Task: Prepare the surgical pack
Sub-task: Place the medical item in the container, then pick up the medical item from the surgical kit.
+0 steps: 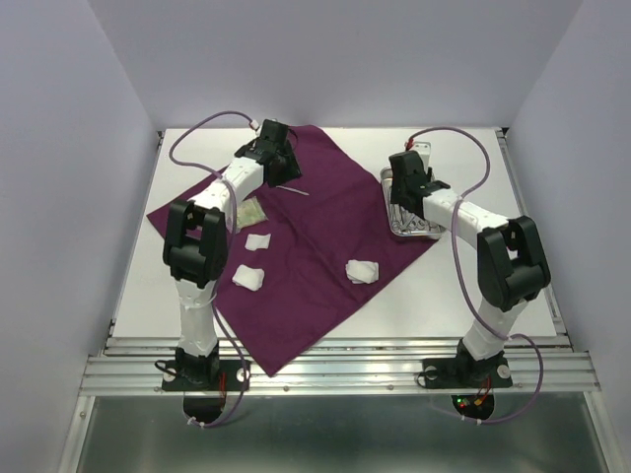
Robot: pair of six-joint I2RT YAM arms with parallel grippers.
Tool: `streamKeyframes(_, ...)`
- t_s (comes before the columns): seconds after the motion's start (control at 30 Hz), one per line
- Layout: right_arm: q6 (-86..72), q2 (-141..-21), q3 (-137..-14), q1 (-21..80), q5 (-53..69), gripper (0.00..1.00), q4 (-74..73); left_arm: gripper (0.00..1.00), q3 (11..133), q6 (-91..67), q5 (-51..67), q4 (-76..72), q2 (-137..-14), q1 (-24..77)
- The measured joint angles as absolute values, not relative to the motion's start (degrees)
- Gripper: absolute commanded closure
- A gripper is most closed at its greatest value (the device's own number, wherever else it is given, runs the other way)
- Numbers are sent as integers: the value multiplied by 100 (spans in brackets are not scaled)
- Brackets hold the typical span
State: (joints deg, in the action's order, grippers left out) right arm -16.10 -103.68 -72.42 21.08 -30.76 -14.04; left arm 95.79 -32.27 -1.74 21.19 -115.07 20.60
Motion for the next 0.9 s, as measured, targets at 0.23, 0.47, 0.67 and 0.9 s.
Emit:
streamKeyframes(0.23, -1793, -9655, -7072, 2108, -3081, 46, -1396, 47, 10798, -3269, -480, 2488, -12436, 2062)
streamKeyframes(0.47, -1973, -9365, -6755, 2108, -2928, 46, -1402, 51, 11371, -3380, -707, 2808, -13039, 2062)
streamKeyframes(0.67, -2036, -9365, -6733, 2108, -2808, 46, -1450, 51, 11424, -3601, -1074, 3068, -13268, 2117)
streamKeyframes(0.9, -2043, -9365, -6733, 2108, -2689, 46, -1450, 51, 11461, -3835, -1420, 3183, -13426, 2239)
